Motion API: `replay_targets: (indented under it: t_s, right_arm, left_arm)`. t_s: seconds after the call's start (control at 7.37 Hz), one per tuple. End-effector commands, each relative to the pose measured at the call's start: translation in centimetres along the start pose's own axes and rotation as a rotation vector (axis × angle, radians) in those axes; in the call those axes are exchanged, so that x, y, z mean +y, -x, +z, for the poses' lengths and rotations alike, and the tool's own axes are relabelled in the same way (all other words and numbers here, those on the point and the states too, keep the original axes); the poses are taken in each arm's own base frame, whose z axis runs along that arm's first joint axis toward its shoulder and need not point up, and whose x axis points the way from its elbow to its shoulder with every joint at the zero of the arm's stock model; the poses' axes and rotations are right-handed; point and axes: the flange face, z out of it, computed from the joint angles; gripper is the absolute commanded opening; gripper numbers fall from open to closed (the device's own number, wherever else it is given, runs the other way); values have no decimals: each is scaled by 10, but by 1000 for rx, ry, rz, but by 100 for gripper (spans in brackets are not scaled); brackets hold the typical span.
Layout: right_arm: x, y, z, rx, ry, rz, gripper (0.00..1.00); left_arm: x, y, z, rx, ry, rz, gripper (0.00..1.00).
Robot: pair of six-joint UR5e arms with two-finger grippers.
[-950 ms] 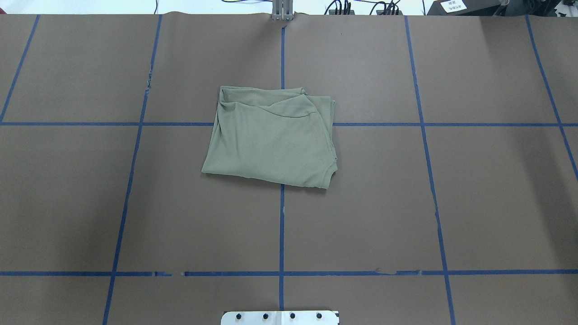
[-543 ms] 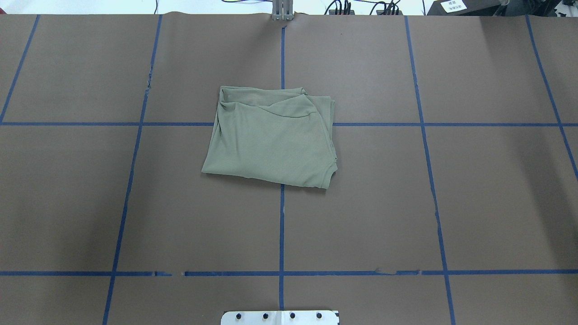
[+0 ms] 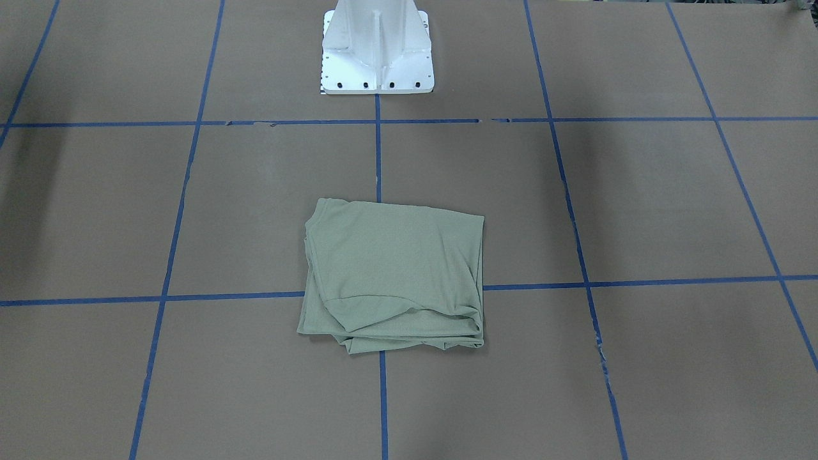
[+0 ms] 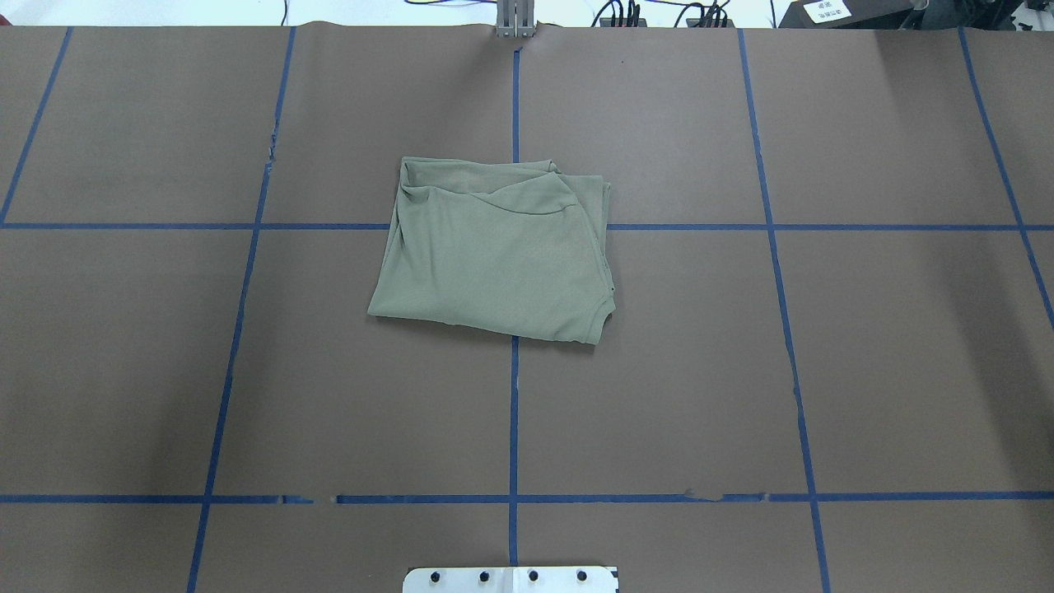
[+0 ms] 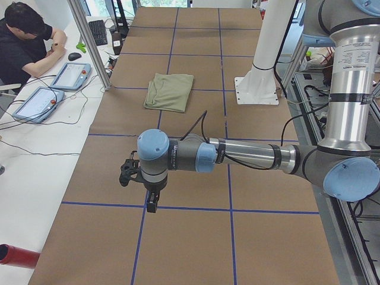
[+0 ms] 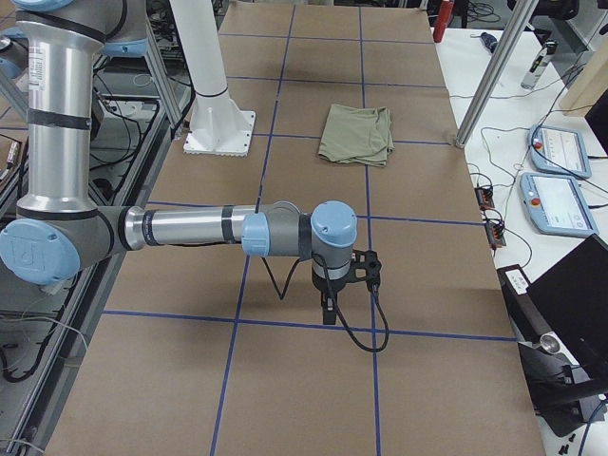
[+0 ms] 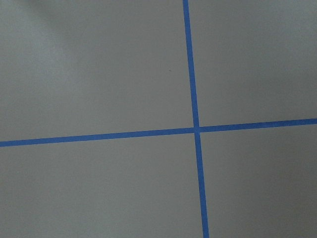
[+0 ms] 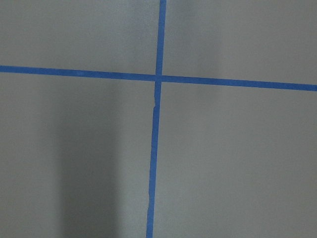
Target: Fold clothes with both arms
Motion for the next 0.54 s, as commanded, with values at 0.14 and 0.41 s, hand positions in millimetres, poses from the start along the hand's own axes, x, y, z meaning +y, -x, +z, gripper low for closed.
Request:
replay_targets:
  t_s: [0.14, 0.41]
  right_arm:
    - [0, 0, 0, -2, 0, 0, 100]
    - [0, 1, 0, -3, -2, 0, 100]
  left_arm:
    - [4, -4, -2, 7, -3, 9, 100]
    - [6, -5, -3, 7, -7, 13, 100]
